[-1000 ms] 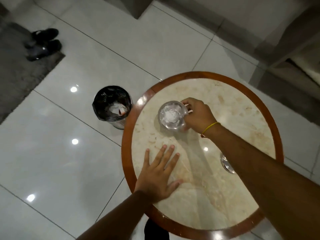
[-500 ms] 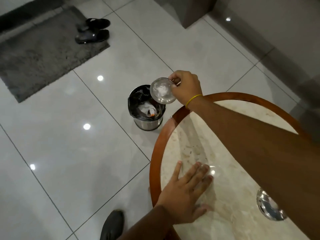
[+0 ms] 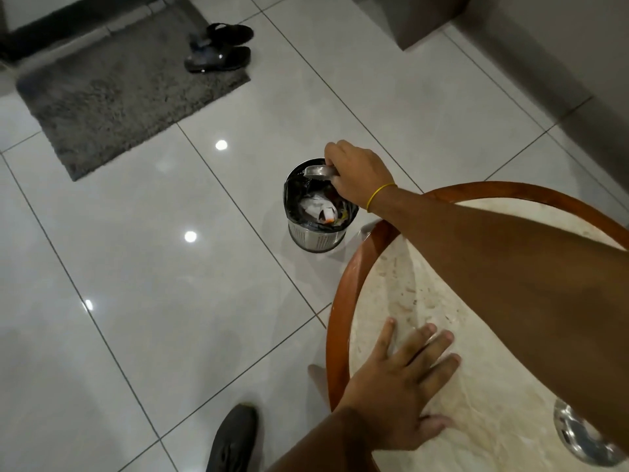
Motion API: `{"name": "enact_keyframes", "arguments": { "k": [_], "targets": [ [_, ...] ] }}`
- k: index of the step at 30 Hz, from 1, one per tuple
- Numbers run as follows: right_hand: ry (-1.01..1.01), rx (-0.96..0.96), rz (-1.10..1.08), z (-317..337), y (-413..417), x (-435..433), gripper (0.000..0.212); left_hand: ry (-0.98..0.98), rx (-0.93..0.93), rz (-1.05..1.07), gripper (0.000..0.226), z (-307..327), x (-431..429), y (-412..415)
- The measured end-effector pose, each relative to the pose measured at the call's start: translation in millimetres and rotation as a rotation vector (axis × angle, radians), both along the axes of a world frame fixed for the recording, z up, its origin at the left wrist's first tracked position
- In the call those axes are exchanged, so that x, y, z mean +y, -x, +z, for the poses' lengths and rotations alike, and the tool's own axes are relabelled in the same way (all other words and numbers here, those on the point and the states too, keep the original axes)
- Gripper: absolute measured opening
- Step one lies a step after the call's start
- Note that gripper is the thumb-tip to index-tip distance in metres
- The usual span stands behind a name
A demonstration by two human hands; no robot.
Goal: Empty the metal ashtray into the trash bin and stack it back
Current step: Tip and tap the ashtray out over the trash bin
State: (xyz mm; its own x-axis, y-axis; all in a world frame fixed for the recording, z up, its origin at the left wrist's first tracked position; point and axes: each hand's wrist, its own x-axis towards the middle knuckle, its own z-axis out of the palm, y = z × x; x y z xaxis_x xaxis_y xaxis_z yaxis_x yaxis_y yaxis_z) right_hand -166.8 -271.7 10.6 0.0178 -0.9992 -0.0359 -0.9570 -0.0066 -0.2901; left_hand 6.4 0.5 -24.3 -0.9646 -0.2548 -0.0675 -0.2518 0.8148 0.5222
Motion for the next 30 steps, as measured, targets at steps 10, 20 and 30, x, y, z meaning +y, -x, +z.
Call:
{"name": "enact_keyframes", "arguments": {
  "k": [10,20,30],
  "targets": [
    [0.018,0.071,-0.008,-3,2,-1,0.021,0.040,-0.039,-0.009,0.089,7,-3,-1],
    [0.054,0.004,-0.051,-5,1,-2,0.018,0.007,-0.064,-0.033,0.087,9,-5,-1],
    [0.068,-0.043,-0.090,1,5,-2,0.018,0.033,-0.079,-0.038,0.087,12,-5,-1]
  ]
}}
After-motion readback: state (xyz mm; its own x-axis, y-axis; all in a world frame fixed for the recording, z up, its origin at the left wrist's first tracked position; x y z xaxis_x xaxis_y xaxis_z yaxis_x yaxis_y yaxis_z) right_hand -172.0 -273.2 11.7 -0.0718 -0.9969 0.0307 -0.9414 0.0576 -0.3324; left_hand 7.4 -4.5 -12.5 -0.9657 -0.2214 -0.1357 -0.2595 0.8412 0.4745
